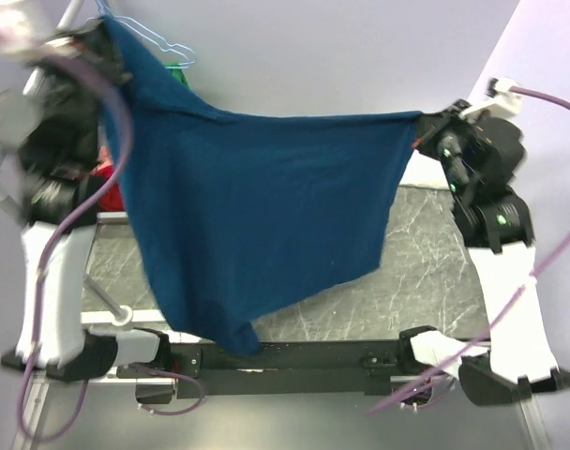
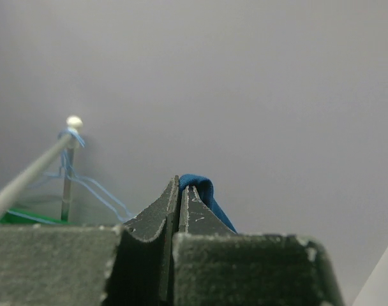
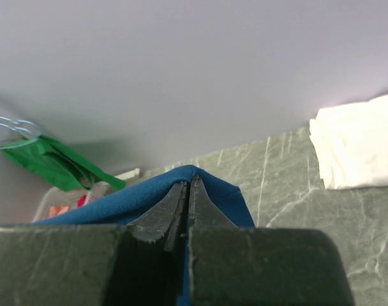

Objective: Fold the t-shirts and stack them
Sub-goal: Flatten the tshirt out

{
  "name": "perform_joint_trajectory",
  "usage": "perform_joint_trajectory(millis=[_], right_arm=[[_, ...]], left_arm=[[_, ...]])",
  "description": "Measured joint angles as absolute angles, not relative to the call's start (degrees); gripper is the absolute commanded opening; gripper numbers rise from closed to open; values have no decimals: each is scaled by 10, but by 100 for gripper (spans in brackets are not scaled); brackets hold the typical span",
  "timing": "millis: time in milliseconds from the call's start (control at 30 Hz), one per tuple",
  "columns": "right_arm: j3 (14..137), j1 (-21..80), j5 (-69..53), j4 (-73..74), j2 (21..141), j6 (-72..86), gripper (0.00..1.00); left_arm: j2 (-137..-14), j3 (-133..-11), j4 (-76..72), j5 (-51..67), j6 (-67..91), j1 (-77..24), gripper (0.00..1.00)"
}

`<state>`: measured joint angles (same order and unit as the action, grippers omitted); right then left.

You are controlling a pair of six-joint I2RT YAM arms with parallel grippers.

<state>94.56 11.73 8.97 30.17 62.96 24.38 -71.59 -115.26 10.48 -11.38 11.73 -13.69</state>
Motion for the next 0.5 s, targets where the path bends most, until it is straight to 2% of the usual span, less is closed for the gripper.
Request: perform_joint_trajectory(millis=[300, 500], right_arm=[[950, 116, 101, 292, 773, 255, 0], [1065, 105, 100, 313, 873, 248, 0]], left_arm=[[-925, -1154, 116, -119, 121, -137, 1], [-1039, -1240, 152, -133, 113, -137, 1]])
